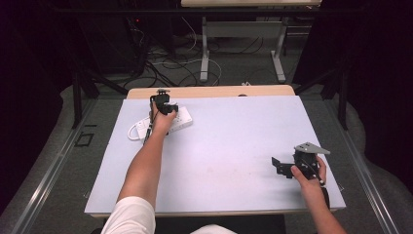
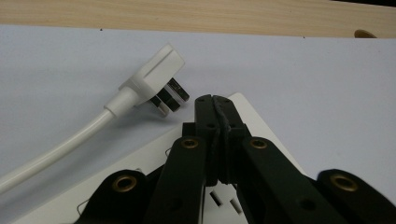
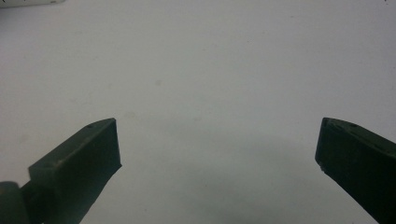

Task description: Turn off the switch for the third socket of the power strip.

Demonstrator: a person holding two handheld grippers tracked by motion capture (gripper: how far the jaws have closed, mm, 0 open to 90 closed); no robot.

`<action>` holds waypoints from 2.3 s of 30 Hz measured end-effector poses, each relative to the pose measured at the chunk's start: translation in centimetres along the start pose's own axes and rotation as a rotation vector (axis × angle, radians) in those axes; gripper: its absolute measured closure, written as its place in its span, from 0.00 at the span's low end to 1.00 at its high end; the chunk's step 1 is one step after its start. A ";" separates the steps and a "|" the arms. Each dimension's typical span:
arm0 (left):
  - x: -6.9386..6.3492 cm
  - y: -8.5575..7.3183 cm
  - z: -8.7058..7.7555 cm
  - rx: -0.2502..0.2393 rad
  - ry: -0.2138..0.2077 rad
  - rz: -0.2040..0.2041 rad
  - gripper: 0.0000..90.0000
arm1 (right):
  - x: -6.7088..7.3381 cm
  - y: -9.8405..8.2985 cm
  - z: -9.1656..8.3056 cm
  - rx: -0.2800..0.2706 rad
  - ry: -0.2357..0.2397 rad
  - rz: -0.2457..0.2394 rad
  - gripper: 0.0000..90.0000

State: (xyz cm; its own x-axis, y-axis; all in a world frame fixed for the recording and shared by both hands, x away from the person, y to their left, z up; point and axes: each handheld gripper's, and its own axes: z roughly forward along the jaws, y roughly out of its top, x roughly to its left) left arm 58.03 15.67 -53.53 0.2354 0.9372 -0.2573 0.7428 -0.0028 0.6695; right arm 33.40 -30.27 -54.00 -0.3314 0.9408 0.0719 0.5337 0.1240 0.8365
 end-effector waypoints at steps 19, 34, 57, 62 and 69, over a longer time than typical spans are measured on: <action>-0.3 -0.1 0.2 -0.001 0.016 0.024 1.00 | 0.0 0.0 0.0 0.001 0.004 -0.002 0.00; -0.7 0.0 -0.6 0.010 0.022 0.036 0.98 | 0.2 0.1 0.3 0.003 0.021 -0.013 0.00; -2.7 0.2 -2.5 -0.002 -0.002 0.099 0.79 | 0.2 0.2 0.4 -0.002 0.045 -0.019 0.00; -3.1 0.3 -3.1 -0.006 -0.007 0.115 0.73 | 0.3 0.2 0.2 -0.001 0.044 -0.021 0.00; -3.7 0.2 -3.8 -0.004 0.002 0.141 0.62 | 0.0 0.3 0.1 -0.013 0.051 -0.032 0.00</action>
State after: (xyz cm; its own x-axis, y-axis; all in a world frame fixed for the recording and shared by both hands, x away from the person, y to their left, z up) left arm 54.95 13.55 -49.77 0.3358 0.9285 -0.1586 0.6999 -0.1333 0.7017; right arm 33.57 -30.18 -53.81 -0.3873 0.9191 0.0722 0.5123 0.1494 0.8457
